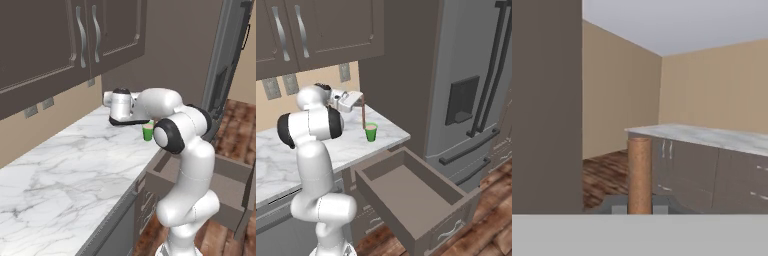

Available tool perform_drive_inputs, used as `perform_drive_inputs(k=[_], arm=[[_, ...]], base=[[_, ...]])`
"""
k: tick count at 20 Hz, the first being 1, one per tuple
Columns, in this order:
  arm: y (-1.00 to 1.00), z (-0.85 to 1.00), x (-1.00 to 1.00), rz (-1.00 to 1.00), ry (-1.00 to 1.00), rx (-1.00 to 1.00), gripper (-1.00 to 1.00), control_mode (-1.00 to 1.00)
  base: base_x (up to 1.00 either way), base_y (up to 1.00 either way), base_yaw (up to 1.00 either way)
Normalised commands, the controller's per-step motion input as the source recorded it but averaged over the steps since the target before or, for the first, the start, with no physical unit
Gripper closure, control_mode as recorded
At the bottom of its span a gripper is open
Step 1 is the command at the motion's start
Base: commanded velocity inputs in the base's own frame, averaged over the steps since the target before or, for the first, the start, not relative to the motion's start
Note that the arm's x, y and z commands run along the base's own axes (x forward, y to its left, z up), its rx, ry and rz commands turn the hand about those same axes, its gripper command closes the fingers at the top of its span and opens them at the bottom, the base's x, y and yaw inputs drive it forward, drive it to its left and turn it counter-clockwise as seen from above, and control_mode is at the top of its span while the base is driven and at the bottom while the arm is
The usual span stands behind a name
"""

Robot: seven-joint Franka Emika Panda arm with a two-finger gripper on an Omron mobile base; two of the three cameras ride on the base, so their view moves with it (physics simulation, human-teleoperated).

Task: Pick up the straw from the left drawer and put it inside the smoothie cup.

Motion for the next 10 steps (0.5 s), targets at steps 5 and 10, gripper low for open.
perform_drive_inputs(k=[5, 10], arm=[[0.0, -0.01, 0.22, 0.07, -0.06, 0.0, 1.0, -1.0], [0.0, -0.23, 0.11, 0.07, -0.02, -0.01, 1.0, -1.0]], base=[[0.0, 0.0, 0.0], [0.0, 0.0, 0.0]])
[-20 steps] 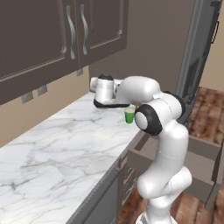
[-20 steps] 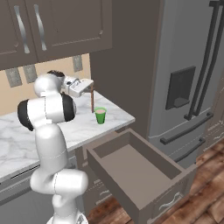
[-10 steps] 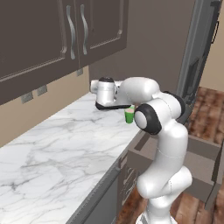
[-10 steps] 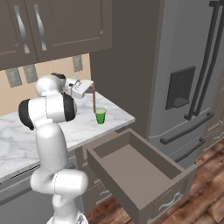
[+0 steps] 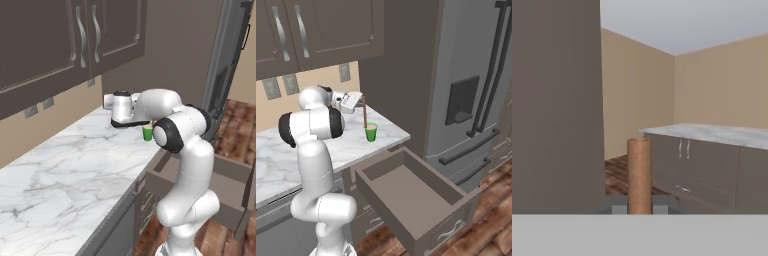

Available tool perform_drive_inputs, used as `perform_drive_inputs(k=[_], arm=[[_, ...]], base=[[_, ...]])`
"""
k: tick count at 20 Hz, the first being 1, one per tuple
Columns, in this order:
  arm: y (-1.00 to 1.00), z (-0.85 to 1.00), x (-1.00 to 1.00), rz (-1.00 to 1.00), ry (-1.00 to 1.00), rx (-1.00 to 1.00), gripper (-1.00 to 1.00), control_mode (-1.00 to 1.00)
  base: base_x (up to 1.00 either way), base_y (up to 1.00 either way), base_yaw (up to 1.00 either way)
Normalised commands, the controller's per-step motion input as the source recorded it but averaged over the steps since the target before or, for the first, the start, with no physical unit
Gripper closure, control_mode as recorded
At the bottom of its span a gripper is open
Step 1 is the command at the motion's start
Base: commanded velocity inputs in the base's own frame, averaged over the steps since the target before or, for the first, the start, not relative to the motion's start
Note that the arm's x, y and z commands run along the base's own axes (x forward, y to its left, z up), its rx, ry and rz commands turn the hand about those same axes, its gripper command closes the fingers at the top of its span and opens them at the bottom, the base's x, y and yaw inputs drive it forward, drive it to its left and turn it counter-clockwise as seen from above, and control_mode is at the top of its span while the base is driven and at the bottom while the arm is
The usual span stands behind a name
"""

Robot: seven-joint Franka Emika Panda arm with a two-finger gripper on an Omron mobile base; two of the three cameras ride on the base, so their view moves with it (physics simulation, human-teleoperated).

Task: Pick up the straw from the left drawer and put it inside the smoothie cup.

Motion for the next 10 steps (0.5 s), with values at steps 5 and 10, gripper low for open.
perform_drive_inputs(k=[5, 10], arm=[[0.0, -0.33, 0.06, 0.09, -0.01, -0.03, 1.0, -1.0], [0.0, -0.06, 0.1, 0.08, -0.07, -0.01, 1.0, -1.0]], base=[[0.0, 0.0, 0.0], [0.0, 0.0, 0.0]])
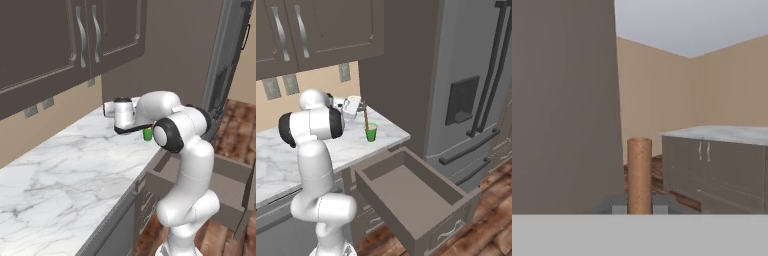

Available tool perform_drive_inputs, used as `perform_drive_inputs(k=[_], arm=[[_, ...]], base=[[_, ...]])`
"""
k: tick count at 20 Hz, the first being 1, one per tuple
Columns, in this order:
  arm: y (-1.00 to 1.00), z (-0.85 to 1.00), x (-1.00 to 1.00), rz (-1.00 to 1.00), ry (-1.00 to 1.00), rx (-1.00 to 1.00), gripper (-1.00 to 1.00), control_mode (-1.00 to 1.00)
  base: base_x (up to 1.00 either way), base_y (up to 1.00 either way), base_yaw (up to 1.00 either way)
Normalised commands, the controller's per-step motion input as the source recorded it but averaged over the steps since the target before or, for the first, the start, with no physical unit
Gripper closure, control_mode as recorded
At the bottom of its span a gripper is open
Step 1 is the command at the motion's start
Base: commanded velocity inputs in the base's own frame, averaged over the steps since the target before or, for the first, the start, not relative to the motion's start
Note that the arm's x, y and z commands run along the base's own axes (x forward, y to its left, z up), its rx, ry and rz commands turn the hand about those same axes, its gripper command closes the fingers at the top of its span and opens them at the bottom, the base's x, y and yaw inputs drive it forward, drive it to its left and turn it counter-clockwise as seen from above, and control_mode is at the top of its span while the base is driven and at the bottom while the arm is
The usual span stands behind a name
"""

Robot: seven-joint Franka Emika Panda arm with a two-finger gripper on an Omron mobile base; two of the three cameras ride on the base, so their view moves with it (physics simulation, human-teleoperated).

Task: Pick up the straw from the left drawer and put it inside the smoothie cup.

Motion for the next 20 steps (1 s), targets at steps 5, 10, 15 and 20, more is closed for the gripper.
perform_drive_inputs(k=[5, 10, 15, 20], arm=[[0.0, 0.1, 0.12, 0.07, -0.03, 0.0, 1.0, -1.0], [0.0, 0.0, 0.24, 0.07, 0.0, 0.0, 1.0, -1.0], [0.0, -0.17, 0.37, 0.06, 0.0, 0.0, 1.0, -1.0], [0.0, -0.25, 0.23, 0.08, 0.0, -0.01, 1.0, -1.0]], base=[[0.0, 0.0, 0.0], [0.0, 0.0, 0.0], [0.0, 0.0, 0.0], [0.0, 0.0, 0.0]])
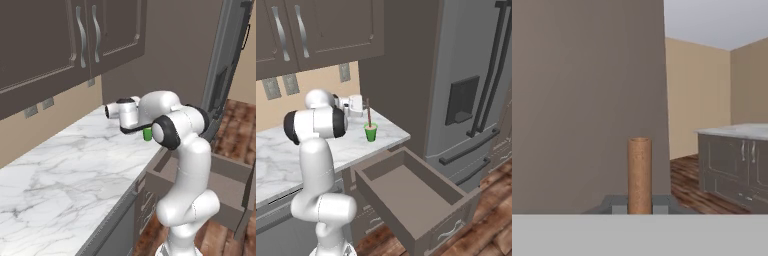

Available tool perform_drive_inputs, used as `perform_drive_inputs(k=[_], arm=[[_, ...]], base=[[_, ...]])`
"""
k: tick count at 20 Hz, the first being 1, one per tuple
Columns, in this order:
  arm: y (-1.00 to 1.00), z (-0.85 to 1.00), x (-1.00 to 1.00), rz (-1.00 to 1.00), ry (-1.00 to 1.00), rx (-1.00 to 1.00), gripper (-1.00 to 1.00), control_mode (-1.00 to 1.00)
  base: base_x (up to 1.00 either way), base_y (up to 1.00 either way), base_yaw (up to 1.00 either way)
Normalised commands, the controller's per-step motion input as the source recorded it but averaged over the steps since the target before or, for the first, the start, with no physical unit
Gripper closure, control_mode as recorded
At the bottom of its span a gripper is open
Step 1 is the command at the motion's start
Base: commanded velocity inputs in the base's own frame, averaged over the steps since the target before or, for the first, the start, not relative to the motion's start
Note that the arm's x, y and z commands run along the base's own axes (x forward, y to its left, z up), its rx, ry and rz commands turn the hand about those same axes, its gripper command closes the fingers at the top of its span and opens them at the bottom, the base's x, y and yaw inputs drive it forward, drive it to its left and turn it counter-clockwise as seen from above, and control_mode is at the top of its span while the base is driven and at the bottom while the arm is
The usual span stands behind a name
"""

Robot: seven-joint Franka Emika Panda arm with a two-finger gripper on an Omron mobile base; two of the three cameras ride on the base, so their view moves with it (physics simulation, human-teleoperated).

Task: Pick up the straw from the left drawer and put it inside the smoothie cup.

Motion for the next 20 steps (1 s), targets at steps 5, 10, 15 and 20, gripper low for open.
perform_drive_inputs(k=[5, 10, 15, 20], arm=[[0.0, -0.21, 0.13, 0.08, 0.0, 0.0, 1.0, -1.0], [0.0, -0.29, 0.14, 0.09, 0.0, -0.01, 1.0, -1.0], [0.0, -0.31, 0.16, 0.09, 0.0, -0.02, 1.0, -1.0], [0.0, -0.36, -0.01, 0.09, 0.0, 0.0, 1.0, -1.0]], base=[[0.0, 0.0, 0.0], [0.0, 0.0, 0.0], [0.0, 0.0, 0.0], [0.0, 0.0, 0.0]])
